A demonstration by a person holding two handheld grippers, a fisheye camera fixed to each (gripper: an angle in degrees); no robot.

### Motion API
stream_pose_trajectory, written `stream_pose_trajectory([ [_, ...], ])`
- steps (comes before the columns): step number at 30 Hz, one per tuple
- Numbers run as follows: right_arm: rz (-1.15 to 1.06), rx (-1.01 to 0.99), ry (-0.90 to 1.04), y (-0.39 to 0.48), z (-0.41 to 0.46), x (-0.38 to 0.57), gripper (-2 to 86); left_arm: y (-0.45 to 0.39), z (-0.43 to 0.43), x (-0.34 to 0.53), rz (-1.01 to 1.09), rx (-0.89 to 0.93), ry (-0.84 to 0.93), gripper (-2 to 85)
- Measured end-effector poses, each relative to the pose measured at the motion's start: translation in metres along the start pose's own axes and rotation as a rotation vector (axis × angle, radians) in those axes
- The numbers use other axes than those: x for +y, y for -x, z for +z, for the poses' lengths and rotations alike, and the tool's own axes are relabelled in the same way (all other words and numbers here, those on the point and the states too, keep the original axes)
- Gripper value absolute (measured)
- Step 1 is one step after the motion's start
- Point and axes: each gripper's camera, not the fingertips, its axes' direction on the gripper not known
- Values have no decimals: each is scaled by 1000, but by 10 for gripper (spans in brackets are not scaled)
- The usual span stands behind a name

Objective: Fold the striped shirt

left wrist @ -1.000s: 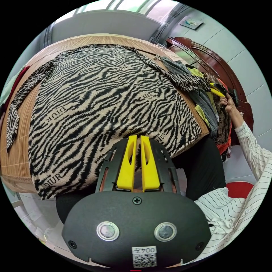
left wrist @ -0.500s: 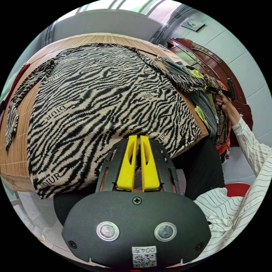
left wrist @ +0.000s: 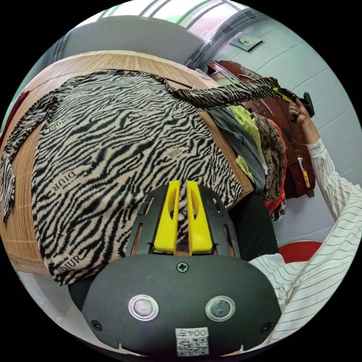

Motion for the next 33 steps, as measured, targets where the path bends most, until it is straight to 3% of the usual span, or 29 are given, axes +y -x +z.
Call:
stream_pose_trajectory([
  [7, 23, 9, -89, -17, -14, -55, -8, 16, 42, -114, 56, 41, -37, 25],
  [13, 45, 111, -54, -55, 2, -67, -7, 37, 103, -208, 11, 24, -56, 25],
  [17, 246, 86, -102, -127, 0, -40, -5, 35, 137, -270, 13, -36, -99, 25],
  [20, 404, 122, -21, -188, 16, -7, -1, 29, 171, -310, 36, -95, -58, 26],
  [24, 489, 114, 114, -245, 40, 28, 10, 23, 216, -347, 77, -139, 33, 26],
  [29, 537, -23, 75, -280, 25, 42, 58, 18, 261, -367, 116, -199, 127, 26],
  [33, 455, -80, 2, -290, -8, 30, 130, 17, 270, -362, 149, -248, 123, 24],
])
